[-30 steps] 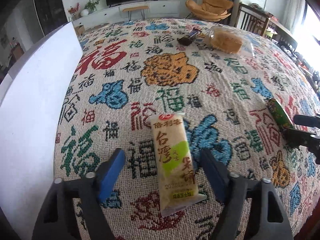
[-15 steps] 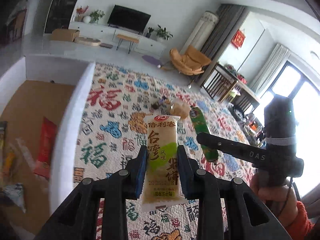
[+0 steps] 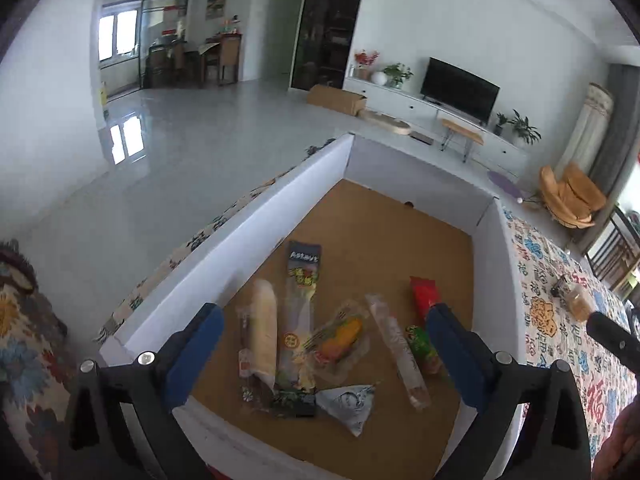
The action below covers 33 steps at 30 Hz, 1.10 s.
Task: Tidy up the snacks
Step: 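Carry both packages over the white box and open both tools to drop them, then bring both open tools back over the tablecloth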
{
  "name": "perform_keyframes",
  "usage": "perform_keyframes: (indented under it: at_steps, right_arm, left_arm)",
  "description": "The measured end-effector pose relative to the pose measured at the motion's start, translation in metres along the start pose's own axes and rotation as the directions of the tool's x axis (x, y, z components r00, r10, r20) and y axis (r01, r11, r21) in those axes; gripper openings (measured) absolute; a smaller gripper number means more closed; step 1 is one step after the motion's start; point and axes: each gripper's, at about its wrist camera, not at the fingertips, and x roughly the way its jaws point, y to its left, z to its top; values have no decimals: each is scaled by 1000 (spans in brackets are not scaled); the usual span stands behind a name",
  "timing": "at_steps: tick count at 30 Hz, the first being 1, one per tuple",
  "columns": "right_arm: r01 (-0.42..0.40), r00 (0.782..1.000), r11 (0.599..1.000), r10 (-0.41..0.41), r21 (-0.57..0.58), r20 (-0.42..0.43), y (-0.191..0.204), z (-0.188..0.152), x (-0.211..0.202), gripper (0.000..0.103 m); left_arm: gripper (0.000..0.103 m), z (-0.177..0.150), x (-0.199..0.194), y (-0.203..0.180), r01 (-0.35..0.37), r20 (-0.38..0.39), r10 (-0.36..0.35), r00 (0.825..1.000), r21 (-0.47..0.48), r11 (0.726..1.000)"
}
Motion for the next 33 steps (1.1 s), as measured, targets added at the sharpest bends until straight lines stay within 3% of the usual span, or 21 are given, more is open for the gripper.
perform_keyframes:
  at_steps: [2,4,7,9,12,15,17,19,21,25,30,31,33]
  right_arm:
    - [113,994,992,-112,-62,13,-18,-21,-5,74]
    - [244,970,964,-245,-106,5,-49,-45,-6,75]
    - [432,896,892,-441,-134,-52,-119,-85,-18,74]
    - [522,843,845,-532,-111,-83,-170,-106,-37,74]
    - [604,791,796,-603,-27,-99,-232,-127,-76,74]
    - [647,761,761,-640,54,-108,-276,-138,-108,74]
    - [663,749,742,-653,104,-112,-298,-144,-122,74]
    - [666,746,732,-656,142,-114,-312,-149,-127,74]
    - [666,745,726,-656,169,-117,-322,-155,-128,74]
    - [661,749,724,-649,195,-131,-331,-160,-124,80]
    - [655,755,724,-641,216,-139,-337,-163,-124,84]
    - [655,755,724,-641,217,-139,-337,-163,-124,84]
    - [655,755,724,-641,217,-139,-337,-163,-125,84]
  left_arm:
    - [100,-9,0,1,9,11,-8,1000,-20,1000]
    - [100,-15,-4,-14,39,22,-39,999,-4,999]
    - [100,-18,-19,-50,138,41,-140,989,55,989]
    - [100,-18,-32,-83,226,40,-232,972,115,967]
    - [101,-27,-49,-146,367,-1,-375,927,202,908]
    - [103,-49,-54,-209,506,-94,-499,861,257,824]
    - [103,-74,-41,-251,571,-196,-536,821,288,769]
    - [103,-102,-25,-285,596,-271,-531,803,322,736]
    - [103,-126,-6,-310,590,-322,-496,806,363,722]
    - [103,-157,48,-340,522,-382,-374,845,434,735]
    - [102,-165,107,-350,440,-369,-286,884,453,775]
    - [103,-165,109,-352,411,-325,-278,904,481,774]
    - [103,-168,116,-355,376,-307,-244,920,512,773]
